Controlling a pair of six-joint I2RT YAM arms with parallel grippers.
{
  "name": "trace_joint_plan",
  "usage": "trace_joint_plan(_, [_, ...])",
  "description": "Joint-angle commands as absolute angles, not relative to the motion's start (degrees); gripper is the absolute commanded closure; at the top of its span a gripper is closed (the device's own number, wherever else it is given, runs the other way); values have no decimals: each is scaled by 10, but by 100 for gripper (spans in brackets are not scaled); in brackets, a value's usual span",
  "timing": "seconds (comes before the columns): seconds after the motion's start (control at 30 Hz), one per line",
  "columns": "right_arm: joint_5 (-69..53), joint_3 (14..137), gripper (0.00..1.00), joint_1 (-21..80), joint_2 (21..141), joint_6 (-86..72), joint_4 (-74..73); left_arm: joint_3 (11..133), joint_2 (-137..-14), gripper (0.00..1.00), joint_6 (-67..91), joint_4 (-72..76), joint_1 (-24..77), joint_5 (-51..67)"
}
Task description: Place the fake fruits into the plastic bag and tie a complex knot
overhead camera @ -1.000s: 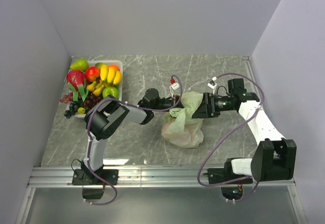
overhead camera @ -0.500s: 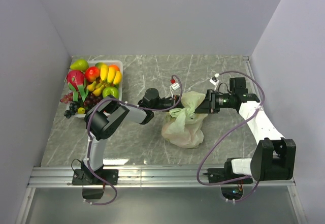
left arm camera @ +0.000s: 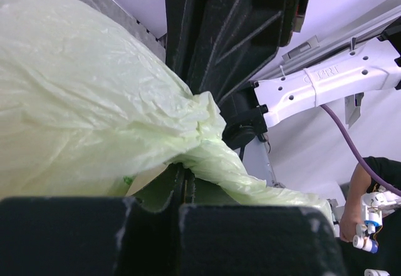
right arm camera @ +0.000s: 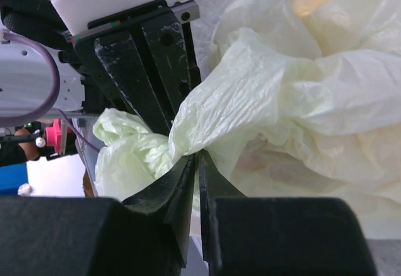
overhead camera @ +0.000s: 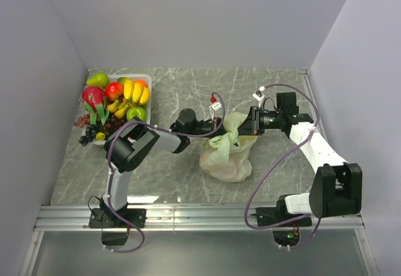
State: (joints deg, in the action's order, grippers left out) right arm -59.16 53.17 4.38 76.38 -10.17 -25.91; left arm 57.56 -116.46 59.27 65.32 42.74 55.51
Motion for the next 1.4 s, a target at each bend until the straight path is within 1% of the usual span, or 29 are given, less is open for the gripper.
trace_joint_plan(0.0, [-597, 534, 86, 65, 759, -128, -211, 592, -1151, 100, 595, 691, 437, 564])
trace_joint_plan(0.1, [-593, 508, 86, 71, 743, -145, -201, 594, -1155, 100, 612, 704, 436, 556])
trace_joint_plan(0.13, [-588, 508, 82, 69, 738, -135, -210, 594, -1155, 99, 615, 706, 435, 555])
trace_joint_plan(0.27, [-590, 517, 73, 42, 713, -101, -279, 590, -1152, 99, 614, 707, 433, 554])
trace_joint_plan(0.3, [-593, 525, 70, 35, 709, -95, -291, 590, -1151, 99, 614, 706, 432, 555])
trace_joint_plan(0.33, [-596, 529, 63, 27, 707, -82, -302, 589, -1151, 99, 613, 706, 432, 555])
trace_joint_plan(0.4, [-597, 539, 59, 19, 697, -74, -331, 588, -1150, 99, 612, 704, 430, 557])
trace_joint_plan(0.47, [-603, 540, 60, 8, 688, -62, -354, 589, -1148, 99, 607, 701, 429, 556])
trace_joint_plan(0.63, [-591, 526, 71, 4, 694, -29, -378, 588, -1149, 99, 613, 708, 429, 558])
trace_joint_plan(0.77, [-594, 504, 71, 4, 707, -35, -348, 591, -1150, 99, 613, 708, 429, 560])
trace_joint_plan(0.93, [-606, 505, 68, 18, 740, -101, -264, 593, -1158, 99, 613, 712, 430, 570])
trace_joint_plan(0.97, [-606, 505, 67, 23, 742, -116, -228, 592, -1158, 99, 608, 710, 430, 570])
trace_joint_plan(1.13, [-601, 487, 55, 58, 726, -200, -136, 590, -1158, 99, 605, 707, 436, 570])
trace_joint_plan(1.17, [-600, 486, 53, 61, 726, -208, -120, 589, -1158, 99, 605, 707, 435, 570])
trace_joint_plan(1.37, [-589, 457, 49, 77, 712, -196, -148, 591, -1159, 99, 613, 711, 430, 544])
